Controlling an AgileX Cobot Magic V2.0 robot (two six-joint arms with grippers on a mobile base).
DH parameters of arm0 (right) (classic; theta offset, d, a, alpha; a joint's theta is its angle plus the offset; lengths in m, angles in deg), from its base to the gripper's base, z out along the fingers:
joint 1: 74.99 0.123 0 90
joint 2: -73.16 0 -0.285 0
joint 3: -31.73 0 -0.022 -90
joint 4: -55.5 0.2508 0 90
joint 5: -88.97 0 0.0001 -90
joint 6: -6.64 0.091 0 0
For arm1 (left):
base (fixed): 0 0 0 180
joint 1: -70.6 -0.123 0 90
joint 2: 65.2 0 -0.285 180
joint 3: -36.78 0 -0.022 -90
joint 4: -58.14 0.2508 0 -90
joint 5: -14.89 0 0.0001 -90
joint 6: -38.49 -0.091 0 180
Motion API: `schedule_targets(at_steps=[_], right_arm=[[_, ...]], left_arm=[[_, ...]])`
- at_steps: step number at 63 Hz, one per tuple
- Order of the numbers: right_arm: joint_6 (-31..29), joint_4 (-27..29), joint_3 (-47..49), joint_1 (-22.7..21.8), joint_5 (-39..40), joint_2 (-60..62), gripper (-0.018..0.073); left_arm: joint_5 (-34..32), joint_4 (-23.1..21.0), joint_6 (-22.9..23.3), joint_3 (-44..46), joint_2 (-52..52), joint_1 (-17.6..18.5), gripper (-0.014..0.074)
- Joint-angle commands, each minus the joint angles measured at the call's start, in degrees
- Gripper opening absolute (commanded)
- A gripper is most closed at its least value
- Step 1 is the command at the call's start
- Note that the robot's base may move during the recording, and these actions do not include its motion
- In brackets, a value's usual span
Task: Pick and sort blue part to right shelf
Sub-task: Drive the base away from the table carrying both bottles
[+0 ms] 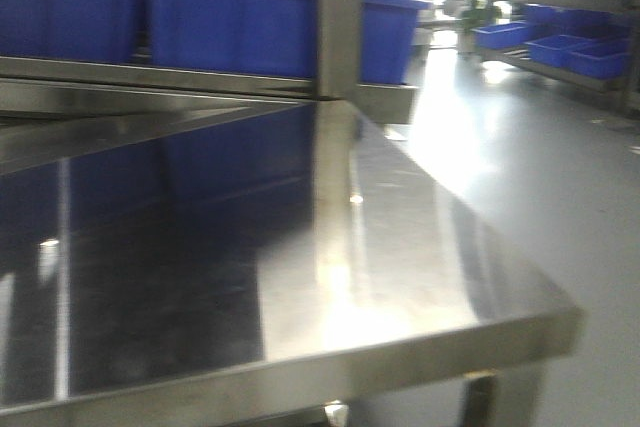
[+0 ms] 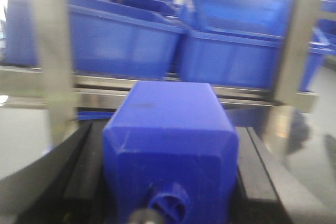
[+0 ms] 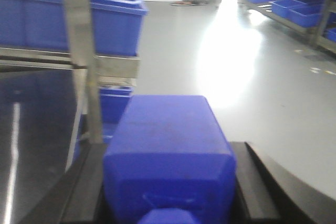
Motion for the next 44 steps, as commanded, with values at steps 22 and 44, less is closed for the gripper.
schedule_targets(at_steps=[22,44], right_arm=[[-0.39,-0.7,1.65,-0.23,5.85,-0.08,0.0393],[-0.39,-0.7,1.65,-0.23,5.85,-0.08,0.0393]], left_arm=[[-5.41,0.12,0.02,1.66,0.42,-0.15,0.0283],[-5.41,0.12,0.02,1.66,0.42,-0.15,0.0283]])
